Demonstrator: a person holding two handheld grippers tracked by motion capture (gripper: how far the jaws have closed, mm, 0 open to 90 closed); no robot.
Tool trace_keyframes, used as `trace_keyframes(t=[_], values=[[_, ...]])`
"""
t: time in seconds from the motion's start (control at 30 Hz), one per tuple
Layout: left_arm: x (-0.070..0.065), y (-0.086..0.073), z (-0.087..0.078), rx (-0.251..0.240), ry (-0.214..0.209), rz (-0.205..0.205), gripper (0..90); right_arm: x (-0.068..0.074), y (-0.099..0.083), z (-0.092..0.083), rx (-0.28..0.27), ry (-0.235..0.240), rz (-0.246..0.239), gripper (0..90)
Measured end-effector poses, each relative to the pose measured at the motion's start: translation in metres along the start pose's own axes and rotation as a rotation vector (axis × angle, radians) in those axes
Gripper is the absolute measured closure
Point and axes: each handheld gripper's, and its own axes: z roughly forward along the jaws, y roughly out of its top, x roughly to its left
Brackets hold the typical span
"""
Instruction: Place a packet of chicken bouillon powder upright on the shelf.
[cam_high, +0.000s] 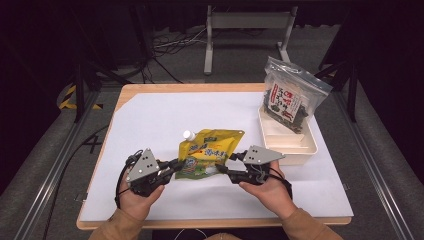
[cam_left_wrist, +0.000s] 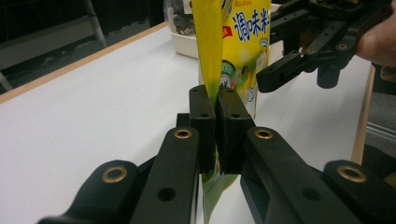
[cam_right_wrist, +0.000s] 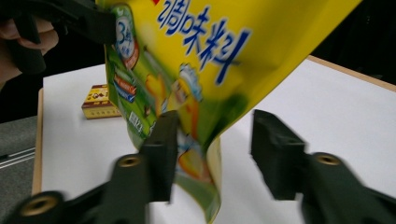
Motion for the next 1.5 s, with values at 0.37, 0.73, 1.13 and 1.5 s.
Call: trace_keyframes(t=[0.37, 0.73, 1.13, 1.5], values=[[-0.002, -0.003, 0.009, -0.005, -0.062, 0.002, 86.3, -0.006, 0.035, -0.018, 0.027, 0.086, -0.025, 58.9], [-0.001, -0.007, 0.018, -0.011, -0.092, -0.032, 85.7, -0.001, 0.040, -0.031, 0.112, 0.126, 0.003, 87.5], [0.000, -0.008, 0.022, -0.047, -0.097, -0.042, 68.1, -0.004, 0.053, -0.067, 0.107, 0.037, -0.016, 88.9], [0.007, -0.012, 0.020, -0.041, -0.060, -0.070, 53.4, -0.029, 0.070, -0.111, 0.120, -0.094, -0.039, 89.0]])
